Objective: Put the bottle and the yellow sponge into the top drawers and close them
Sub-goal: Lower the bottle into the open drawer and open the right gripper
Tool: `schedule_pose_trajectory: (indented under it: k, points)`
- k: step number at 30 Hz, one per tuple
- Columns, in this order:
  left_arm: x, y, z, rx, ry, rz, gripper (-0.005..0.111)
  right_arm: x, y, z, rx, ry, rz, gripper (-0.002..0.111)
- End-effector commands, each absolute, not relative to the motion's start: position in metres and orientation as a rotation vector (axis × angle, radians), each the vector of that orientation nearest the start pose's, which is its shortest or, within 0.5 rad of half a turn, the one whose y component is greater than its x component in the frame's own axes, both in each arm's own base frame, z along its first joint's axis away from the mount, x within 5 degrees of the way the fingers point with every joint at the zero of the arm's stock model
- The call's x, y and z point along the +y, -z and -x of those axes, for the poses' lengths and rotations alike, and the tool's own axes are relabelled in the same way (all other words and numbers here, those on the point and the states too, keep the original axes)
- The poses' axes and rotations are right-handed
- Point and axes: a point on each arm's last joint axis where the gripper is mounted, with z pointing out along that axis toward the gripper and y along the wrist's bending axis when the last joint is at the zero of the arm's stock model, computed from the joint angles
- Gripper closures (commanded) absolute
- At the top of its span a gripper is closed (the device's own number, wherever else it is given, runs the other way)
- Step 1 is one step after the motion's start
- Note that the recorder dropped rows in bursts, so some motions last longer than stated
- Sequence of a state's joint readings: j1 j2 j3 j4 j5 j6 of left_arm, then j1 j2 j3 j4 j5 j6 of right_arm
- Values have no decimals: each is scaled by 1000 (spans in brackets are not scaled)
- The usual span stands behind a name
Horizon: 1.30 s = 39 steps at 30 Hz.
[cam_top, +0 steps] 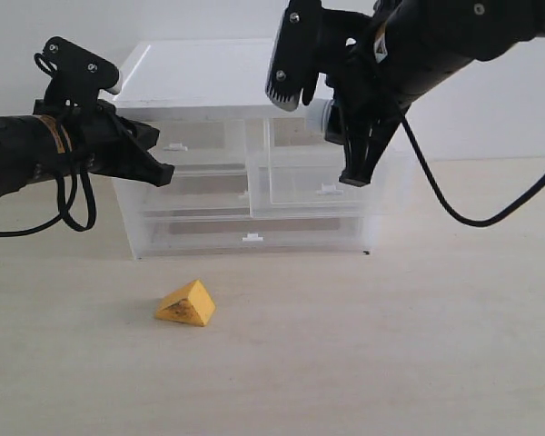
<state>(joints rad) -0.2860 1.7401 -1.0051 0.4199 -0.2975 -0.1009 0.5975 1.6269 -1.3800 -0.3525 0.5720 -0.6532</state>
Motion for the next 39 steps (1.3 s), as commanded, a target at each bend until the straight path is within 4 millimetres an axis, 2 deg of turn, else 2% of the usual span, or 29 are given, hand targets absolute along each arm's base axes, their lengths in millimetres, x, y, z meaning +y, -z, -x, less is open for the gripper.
schedule_pose_trajectory:
  k: [1, 8, 18, 20, 25, 31, 39]
  points:
    - [-118, -235, -365, 1814, 106, -625, 103, 203, -333, -323, 1617, 381, 1492, 108]
    - [-118, -235, -365, 1814, 106, -625, 103, 208, -318, -329, 1645, 377, 1522, 108]
    - [-118, -235, -365, 1815, 105, -625, 103, 211, -320, -331, 1654, 317, 1441, 108]
    - [-118, -235, -365, 1815, 105, -625, 103, 212, -320, -331, 1648, 307, 1427, 104]
    - [-117, -235, -365, 1818, 105, -625, 103, 212, -321, -331, 1658, 298, 1411, 81]
    - [-117, -235, -365, 1818, 105, -625, 103, 210, -319, -331, 1674, 317, 1430, 80]
    - [-117, -235, -365, 1818, 105, -625, 103, 211, -306, -335, 1716, 331, 1465, 80]
